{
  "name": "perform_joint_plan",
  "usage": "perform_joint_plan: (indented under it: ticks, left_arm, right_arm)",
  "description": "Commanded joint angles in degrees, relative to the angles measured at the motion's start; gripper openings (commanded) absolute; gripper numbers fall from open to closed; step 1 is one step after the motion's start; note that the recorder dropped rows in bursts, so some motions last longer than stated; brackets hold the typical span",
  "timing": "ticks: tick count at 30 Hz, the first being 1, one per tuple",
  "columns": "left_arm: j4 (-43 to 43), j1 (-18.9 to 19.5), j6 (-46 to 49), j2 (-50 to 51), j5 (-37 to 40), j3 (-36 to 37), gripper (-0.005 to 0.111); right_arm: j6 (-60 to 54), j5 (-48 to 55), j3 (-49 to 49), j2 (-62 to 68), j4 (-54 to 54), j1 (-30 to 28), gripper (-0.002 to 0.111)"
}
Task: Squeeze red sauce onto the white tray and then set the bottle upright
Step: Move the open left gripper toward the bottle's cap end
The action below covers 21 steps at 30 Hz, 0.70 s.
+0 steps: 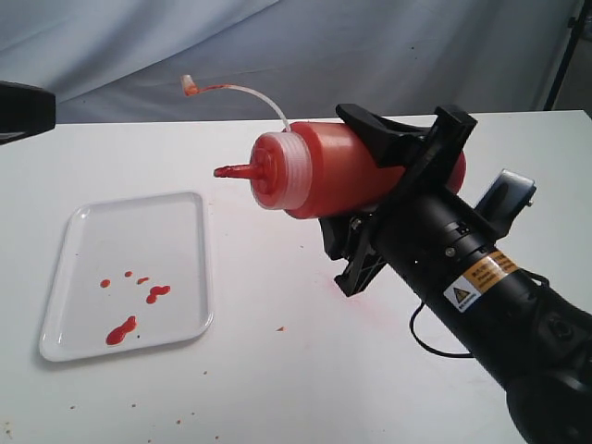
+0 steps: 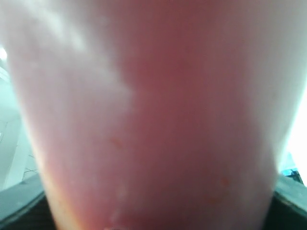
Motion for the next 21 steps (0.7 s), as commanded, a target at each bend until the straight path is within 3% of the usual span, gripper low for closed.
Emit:
perform_joint_plan:
  ticks: [1,10,14,21]
  left_arm:
    - [2.34,-0.3,1.58,-0.11,-0.86,1.19,0.096]
    - [-11.36,-0.3,8.29,0.48,-13.17,12.49,0.096]
    - [-19.74,-0.55,10.03,4.24,-14.0,17.08,0.096]
    - [-32.55,-8.56,19.42,19.02,-21.63,21.47,0.096]
  right_arm:
    - [-1.05,-3.47,-0.12,-0.85,-0.31,0.03,0.0]
    - [-0.65,-3.47,-0.12,-0.85,-0.3,0.03,0.0]
    - [1.12,-3.47,-0.12,-0.85,-0.3,0.03,0.0]
    - [1.46,-3.47,-2.18,-0.9,-2.9,0.03,0.0]
